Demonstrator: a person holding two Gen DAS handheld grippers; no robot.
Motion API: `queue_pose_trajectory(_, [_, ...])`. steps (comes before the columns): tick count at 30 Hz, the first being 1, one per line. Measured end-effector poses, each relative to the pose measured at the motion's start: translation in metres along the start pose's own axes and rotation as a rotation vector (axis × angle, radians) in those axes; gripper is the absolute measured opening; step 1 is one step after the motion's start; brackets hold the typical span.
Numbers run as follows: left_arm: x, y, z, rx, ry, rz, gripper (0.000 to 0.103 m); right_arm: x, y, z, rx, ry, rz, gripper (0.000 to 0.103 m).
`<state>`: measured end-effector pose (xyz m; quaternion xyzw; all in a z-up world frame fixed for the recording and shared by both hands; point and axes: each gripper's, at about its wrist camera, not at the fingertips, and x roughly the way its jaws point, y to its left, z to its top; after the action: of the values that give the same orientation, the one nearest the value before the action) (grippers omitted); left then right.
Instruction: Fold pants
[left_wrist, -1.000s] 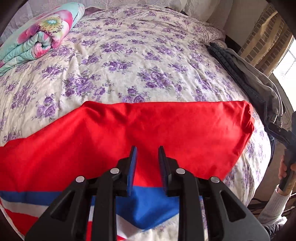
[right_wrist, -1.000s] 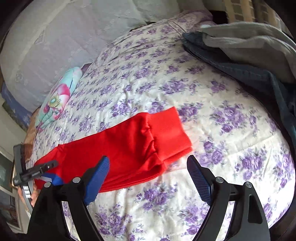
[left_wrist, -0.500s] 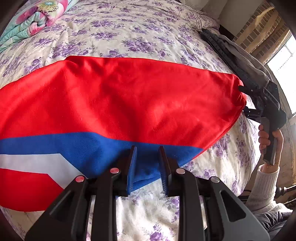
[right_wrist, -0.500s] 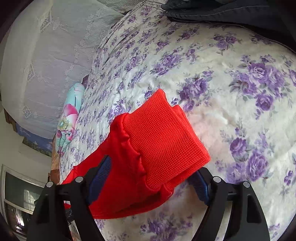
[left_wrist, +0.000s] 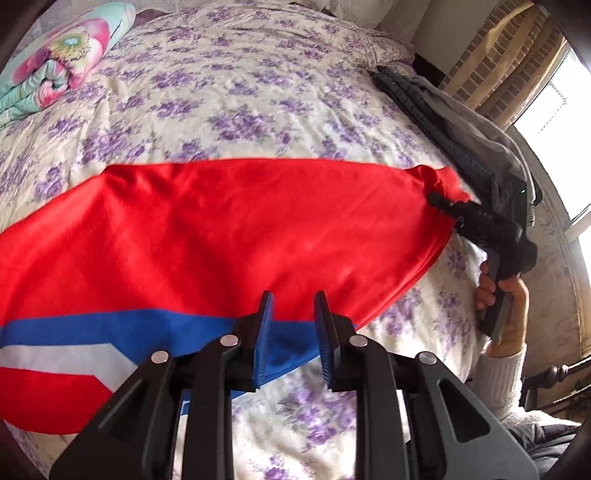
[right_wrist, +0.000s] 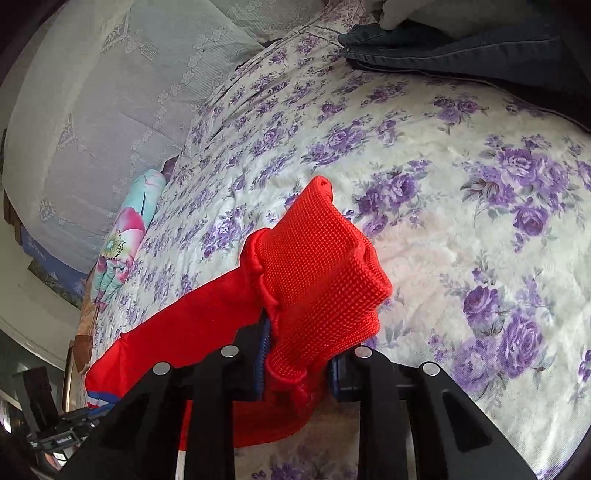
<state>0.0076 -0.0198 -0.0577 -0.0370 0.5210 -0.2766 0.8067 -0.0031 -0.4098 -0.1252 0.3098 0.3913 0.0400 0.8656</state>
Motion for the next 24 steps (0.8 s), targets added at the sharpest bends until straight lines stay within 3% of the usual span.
queue_pose_trajectory(4, [0.015, -0.029, 0.038, -0.030, -0.034, -0.047, 0.020, 0.000, -0.001, -0.003, -0.024, -0.025, 0.000, 0.024])
queue_pose_trajectory(9, [0.075, -0.065, 0.062, -0.074, 0.047, -0.150, 0.020, -0.001, -0.010, -0.004, 0.001, -0.030, 0.047, 0.024])
queue_pose_trajectory(16, [0.131, -0.076, 0.063, -0.108, 0.130, -0.112, 0.006, -0.002, -0.009, -0.005, -0.011, -0.039, 0.052, 0.025])
queue_pose_trajectory(24, [0.134, -0.069, 0.056, -0.111, 0.086, -0.126, 0.001, -0.002, -0.009, -0.006, -0.011, -0.039, 0.050, 0.024])
